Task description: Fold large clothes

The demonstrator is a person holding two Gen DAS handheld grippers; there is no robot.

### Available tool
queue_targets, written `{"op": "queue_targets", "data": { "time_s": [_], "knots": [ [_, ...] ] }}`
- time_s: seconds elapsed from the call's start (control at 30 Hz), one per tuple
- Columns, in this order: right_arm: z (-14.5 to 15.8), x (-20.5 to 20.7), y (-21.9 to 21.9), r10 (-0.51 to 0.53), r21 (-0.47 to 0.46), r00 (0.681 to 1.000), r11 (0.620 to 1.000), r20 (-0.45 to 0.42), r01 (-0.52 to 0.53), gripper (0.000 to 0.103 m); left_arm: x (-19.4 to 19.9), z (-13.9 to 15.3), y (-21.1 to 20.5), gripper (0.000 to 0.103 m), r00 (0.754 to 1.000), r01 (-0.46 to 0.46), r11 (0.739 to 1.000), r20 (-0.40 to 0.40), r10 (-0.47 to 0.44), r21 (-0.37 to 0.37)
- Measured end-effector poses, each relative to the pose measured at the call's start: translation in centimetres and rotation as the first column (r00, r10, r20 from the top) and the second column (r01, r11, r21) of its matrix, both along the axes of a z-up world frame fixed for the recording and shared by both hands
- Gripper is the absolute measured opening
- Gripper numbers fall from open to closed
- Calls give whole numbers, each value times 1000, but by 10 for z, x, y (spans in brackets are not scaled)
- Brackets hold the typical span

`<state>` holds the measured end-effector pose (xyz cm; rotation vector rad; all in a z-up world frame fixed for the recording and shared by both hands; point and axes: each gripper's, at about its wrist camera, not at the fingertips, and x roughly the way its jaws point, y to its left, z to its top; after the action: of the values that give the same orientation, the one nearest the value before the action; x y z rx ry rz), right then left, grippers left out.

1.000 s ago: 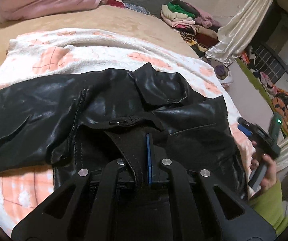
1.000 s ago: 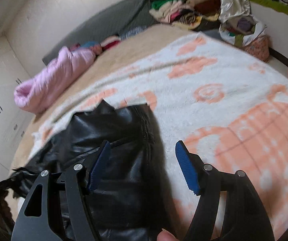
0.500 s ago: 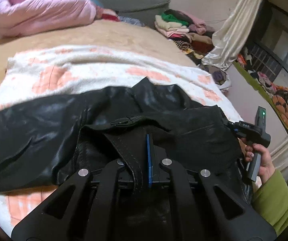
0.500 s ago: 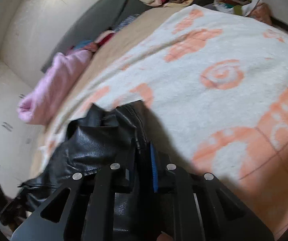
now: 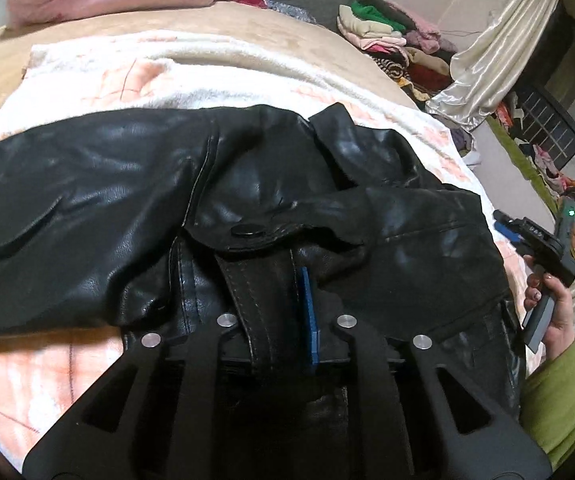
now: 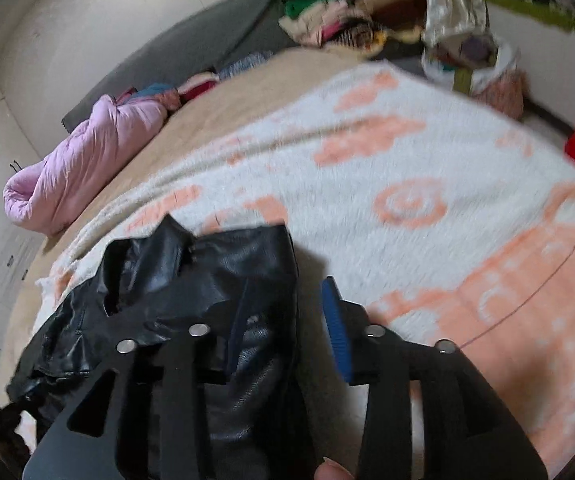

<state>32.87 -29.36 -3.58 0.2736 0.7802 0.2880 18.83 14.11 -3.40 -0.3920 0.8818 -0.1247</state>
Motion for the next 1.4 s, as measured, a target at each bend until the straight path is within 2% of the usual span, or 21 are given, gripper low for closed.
{"op": "queue_targets", "data": {
  "time_s": [0.07, 0.2, 0.27, 0.37, 0.47, 0.6, 0.7, 0.8, 0.9, 0.93, 0.97, 1.07, 1.1, 1.13, 1.23, 1.27, 1.4],
  "knots": [
    [12, -9, 2, 15, -30, 998, 999, 55, -14, 38, -1, 4, 1, 12, 1000, 6, 1000, 1, -6, -4],
    [26, -25, 12, 77, -52, 991, 996, 109, -72, 39, -6, 18, 4, 28, 1000, -4, 1000, 17, 4, 15],
    [28, -34, 23, 135, -53, 984, 990, 113, -130, 39, -9, 28, 4, 30, 999, -2, 1000, 34, 1, 30],
    [28, -45, 43, 204, -94, 973, 976, 105, -195, 38, -15, 48, -6, 31, 996, -17, 994, 89, 7, 110],
    [26, -56, 61, 250, -103, 964, 965, 86, -241, 38, -15, 53, -23, 37, 994, 27, 993, 100, -39, 112],
    [25, -67, 81, 296, -146, 951, 948, 86, -282, 39, -10, 43, -49, 40, 993, 83, 980, 69, -97, 180],
    [21, -74, 92, 322, -179, 943, 936, 79, -305, 48, -2, 15, -55, 40, 997, 79, 969, -33, -73, 232],
    [19, -79, 100, 352, -184, 933, 924, 71, -334, 49, 1, -10, -48, 40, 993, 72, 976, -107, -50, 208],
    [17, -82, 108, 379, -200, 924, 911, 56, -361, 53, 2, -20, -46, 40, 992, 74, 977, -112, -52, 201],
    [13, -82, 112, 402, -200, 915, 899, 28, -389, 61, 1, -19, -46, 40, 993, 75, 977, -110, -53, 201],
    [9, -82, 116, 413, -212, 911, 891, 5, -402, 62, 1, -19, -45, 40, 993, 74, 978, -106, -54, 195],
    [-12, -79, 126, 380, -317, 922, 868, -72, -382, 62, -3, -19, -41, 40, 994, 72, 982, -99, -55, 174],
    [-25, -74, 127, 362, -343, 923, 857, -132, -385, 61, -4, -19, -40, 40, 994, 72, 983, -97, -56, 170],
    [-36, -71, 127, 355, -339, 920, 855, -166, -392, 61, -5, -19, -40, 40, 994, 74, 983, -96, -59, 166],
    [-39, -71, 129, 343, -344, 924, 858, -169, -381, 61, -6, -19, -38, 40, 993, 80, 983, -94, -65, 163],
    [-37, -72, 129, 344, -336, 925, 862, -161, -380, 64, -6, -18, -38, 40, 993, 80, 984, -94, -66, 159],
    [-23, -78, 124, 355, -283, 928, 884, -110, -371, 64, -10, -11, -37, 40, 994, 78, 985, -81, -66, 154]
  ]
}}
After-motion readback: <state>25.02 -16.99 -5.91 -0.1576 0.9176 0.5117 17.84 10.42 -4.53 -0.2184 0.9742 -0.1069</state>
